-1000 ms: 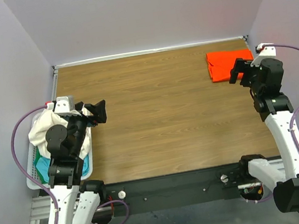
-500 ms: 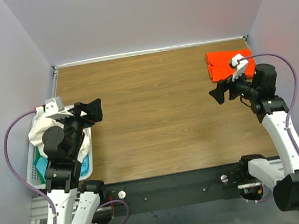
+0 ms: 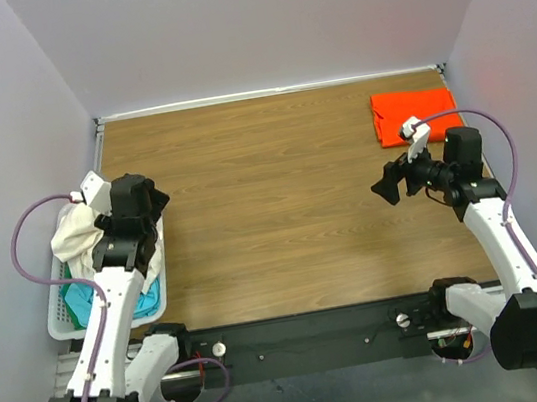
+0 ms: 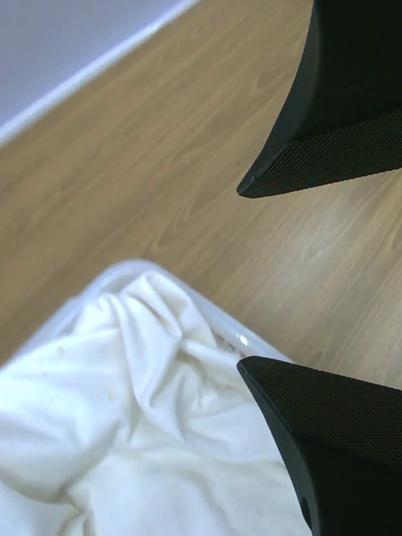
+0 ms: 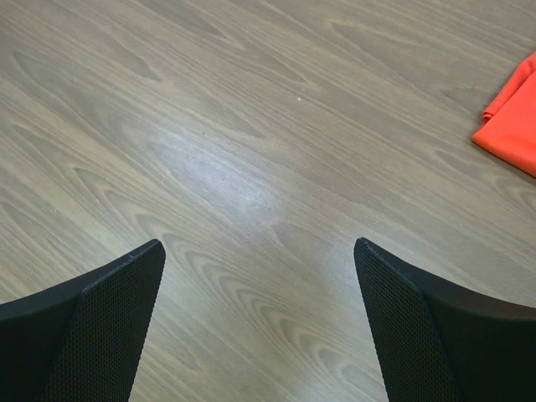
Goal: Fold and stack the t-shirts
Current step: Grab the tshirt from the pile, then move the tshirt to the center of the board
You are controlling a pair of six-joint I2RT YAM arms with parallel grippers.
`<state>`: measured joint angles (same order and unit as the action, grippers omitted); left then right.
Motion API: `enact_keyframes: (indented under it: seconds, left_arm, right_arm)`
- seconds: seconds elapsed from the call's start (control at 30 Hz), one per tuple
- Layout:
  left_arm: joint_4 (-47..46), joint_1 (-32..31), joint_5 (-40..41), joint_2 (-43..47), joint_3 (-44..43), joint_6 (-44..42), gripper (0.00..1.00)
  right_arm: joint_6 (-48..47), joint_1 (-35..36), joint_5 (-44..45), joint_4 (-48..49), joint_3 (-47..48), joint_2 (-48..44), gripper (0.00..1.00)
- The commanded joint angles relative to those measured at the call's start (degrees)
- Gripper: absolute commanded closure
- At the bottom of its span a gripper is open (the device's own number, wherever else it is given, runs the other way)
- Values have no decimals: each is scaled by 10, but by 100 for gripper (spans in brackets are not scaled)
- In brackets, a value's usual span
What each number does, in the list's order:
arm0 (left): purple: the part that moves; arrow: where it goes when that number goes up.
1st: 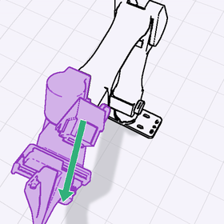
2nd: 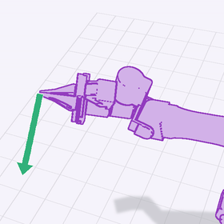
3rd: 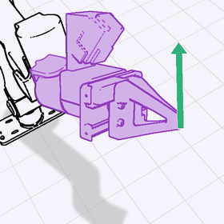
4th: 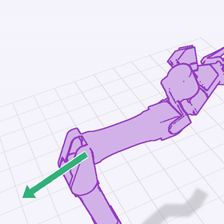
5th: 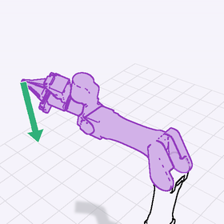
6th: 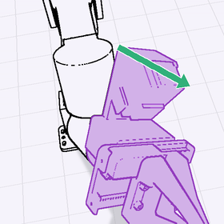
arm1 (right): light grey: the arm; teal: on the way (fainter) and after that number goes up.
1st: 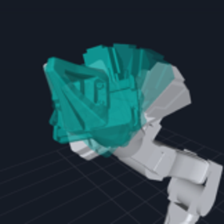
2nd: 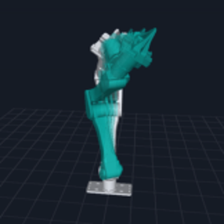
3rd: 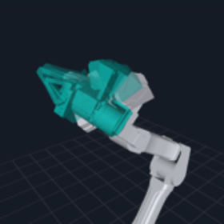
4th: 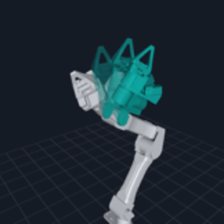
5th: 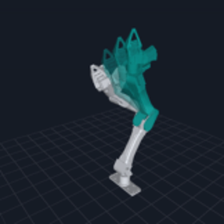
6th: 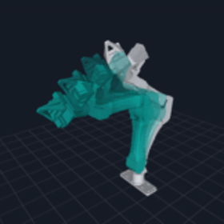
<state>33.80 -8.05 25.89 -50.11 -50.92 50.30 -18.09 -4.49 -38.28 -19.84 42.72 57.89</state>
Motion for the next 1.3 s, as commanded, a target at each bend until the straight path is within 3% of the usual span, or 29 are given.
enact_keyframes:
  seconds: [0.0, 0.3, 0.4, 0.47, 0.5, 0.57, 0.63, 0.73, 0.83, 0.97, 1.07, 1.17, 1.27]
  left_arm:
    - [15, 26, 69, -29, 19, 42, 22]
    - [-69, 134, 17, -84, 79, -3, 27]
    - [-109, 159, -21, -111, 93, -21, 37]
    - [-135, 168, -46, -125, 92, -35, 57]
    - [-146, 171, -53, -131, 89, -55, 87]
    - [-149, 174, -67, -126, 78, -78, 98]
    - [-160, 174, -86, -92, 58, -106, 100]
    - [-245, 174, -177, 7, 54, -264, 100]
    - [-331, 174, -254, 107, 51, -282, 100]
    - [-392, 174, -395, 111, -9, -239, 100]
    - [-458, 171, -549, 70, -87, -164, 100]
    - [-515, 155, -594, 32, -141, -102, 100]
    - [-527, 98, -619, -7, -235, -82, 100]
  right_arm:
    - [-12, 1, 11, -4, -8, -21, 0]
    - [-5, 1, 11, -3, -7, -29, 0]
    - [-3, 1, 13, -3, -6, -27, 0]
    - [-3, 1, 13, -3, -6, -28, 0]
    - [-2, 1, 13, -3, -6, -29, 0]
    - [-2, 1, 13, -3, -7, -30, 0]
    - [-2, 1, 13, -4, -8, -31, 0]
    - [-2, 1, 11, -3, -7, -30, 0]
    - [-2, 1, 11, -4, -7, -30, 0]
    - [-3, 1, 16, -3, -6, -25, 0]
    - [-4, 1, 22, -3, -6, -24, 0]
    - [-4, 1, 25, -2, -6, -22, 0]
    - [-5, 1, 31, 0, -6, -21, 0]
